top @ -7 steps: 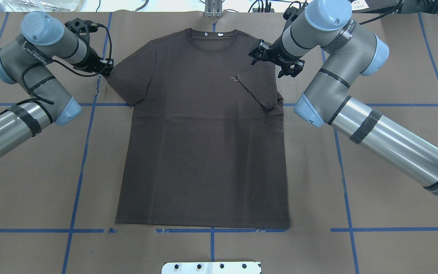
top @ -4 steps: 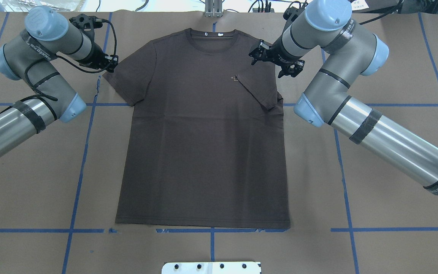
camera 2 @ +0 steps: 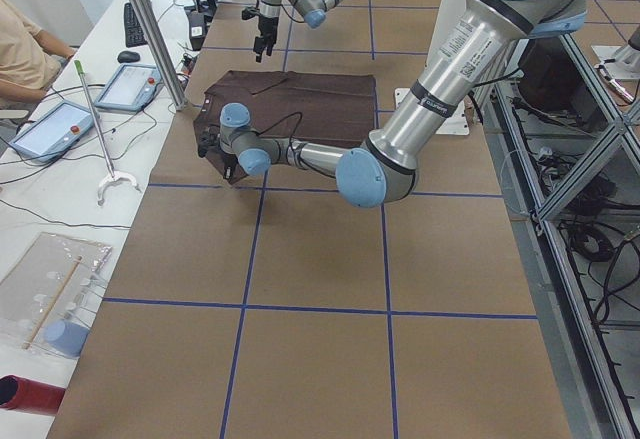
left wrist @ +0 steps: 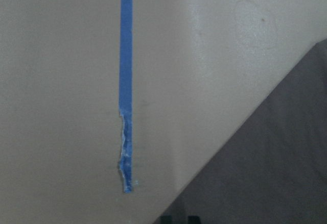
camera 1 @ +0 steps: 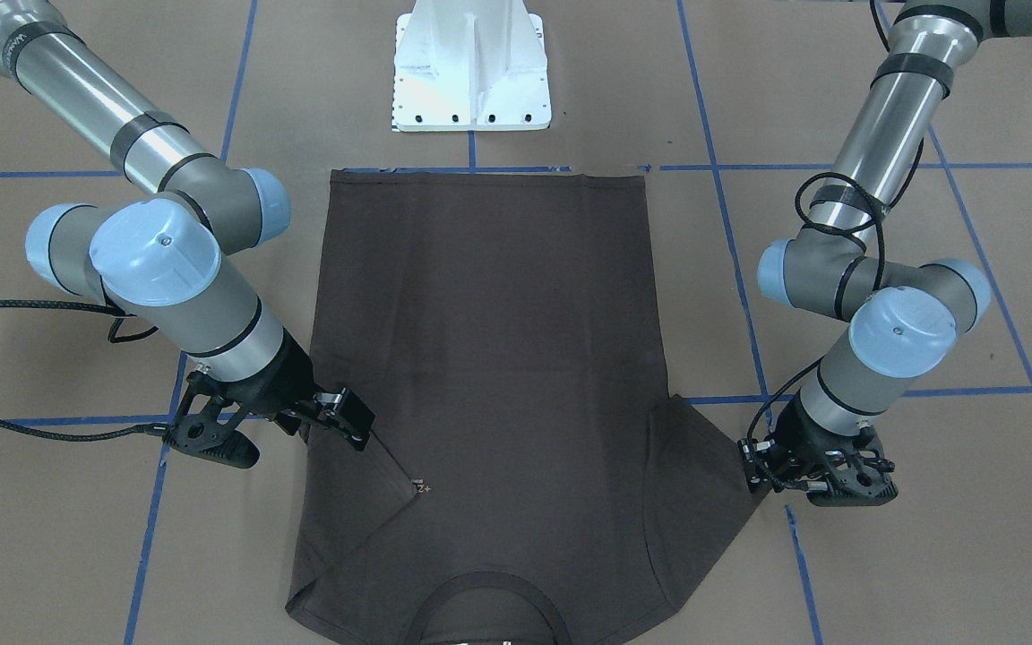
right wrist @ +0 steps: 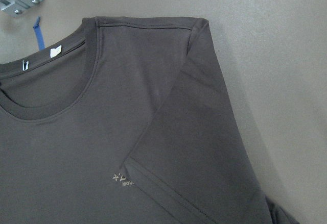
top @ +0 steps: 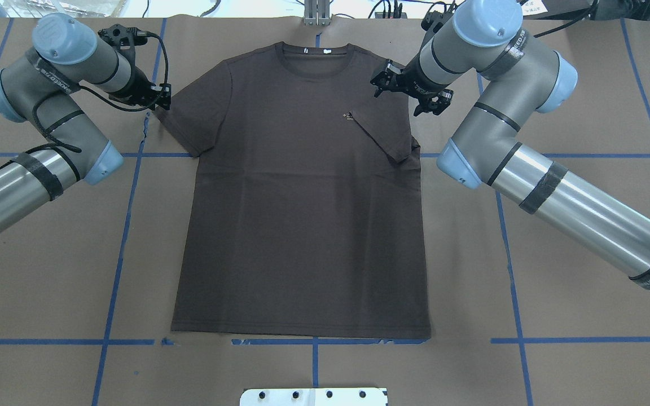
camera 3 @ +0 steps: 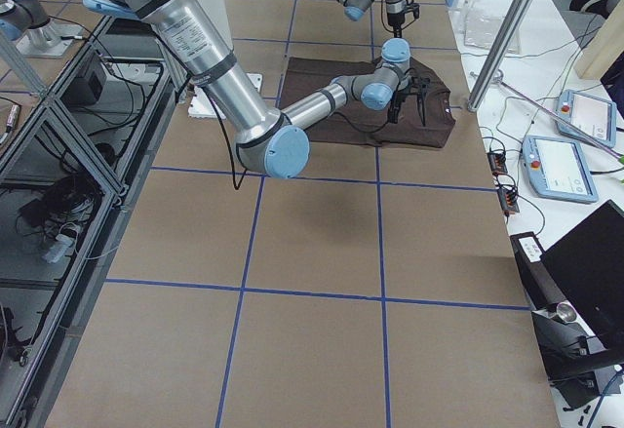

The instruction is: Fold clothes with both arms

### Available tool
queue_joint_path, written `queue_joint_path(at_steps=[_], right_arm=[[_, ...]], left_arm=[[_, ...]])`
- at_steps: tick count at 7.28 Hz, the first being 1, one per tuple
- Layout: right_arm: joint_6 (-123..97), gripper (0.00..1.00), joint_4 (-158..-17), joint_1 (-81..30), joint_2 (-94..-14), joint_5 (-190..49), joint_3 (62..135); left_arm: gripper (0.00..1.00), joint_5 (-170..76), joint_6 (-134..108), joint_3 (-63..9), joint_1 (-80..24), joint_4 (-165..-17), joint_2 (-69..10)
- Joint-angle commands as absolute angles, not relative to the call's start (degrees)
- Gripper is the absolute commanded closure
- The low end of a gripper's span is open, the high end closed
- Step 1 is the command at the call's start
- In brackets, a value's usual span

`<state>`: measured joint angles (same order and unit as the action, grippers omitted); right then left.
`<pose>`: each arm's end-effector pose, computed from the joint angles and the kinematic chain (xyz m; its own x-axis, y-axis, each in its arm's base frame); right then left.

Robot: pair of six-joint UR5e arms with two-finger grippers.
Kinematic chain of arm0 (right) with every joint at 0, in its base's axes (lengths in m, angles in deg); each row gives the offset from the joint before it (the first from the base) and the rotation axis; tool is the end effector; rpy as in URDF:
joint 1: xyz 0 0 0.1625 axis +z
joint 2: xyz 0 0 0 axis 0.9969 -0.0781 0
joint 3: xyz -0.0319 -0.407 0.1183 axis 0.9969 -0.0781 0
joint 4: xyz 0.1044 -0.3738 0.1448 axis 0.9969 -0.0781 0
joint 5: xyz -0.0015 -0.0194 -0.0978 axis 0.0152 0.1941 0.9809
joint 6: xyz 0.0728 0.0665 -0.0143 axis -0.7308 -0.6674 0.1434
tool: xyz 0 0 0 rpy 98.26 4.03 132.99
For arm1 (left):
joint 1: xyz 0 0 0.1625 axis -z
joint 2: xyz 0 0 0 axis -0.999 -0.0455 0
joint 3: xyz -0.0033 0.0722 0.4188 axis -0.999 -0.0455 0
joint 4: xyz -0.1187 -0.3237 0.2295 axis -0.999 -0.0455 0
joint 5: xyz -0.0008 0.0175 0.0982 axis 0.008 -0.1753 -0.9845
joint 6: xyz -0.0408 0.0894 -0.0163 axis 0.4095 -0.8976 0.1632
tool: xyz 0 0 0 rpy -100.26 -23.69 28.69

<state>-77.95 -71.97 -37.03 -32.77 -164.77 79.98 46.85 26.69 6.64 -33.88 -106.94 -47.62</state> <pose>-0.4404 -0.6297 0.2852 0.4469 0.3074 0.8401 -0.3569 0.9224 -0.1477 0.3937 -0.6851 0.4496 0.6384 0.0207 -0.7694 0.2070 0.9582 0.1975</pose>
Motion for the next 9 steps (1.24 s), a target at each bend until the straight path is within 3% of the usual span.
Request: queue_joint_path(at_steps=[1,8,9], right_arm=[[-77.9,0.0,-71.97,-37.09,-32.8,-164.77,79.87],[-77.9,0.0,-71.97,-37.09,-32.8,-164.77,79.69],[-77.9,0.0,-71.97,-37.09,-32.8,-164.77,79.69]], left_arm=[[0.44,46.83,26.87,6.66,-33.87,-106.74,-47.49],[0.47,46.75,27.05,6.84,-34.4,-106.56,-47.32],[0.51,46.75,27.05,6.84,-34.4,-106.56,-47.32]])
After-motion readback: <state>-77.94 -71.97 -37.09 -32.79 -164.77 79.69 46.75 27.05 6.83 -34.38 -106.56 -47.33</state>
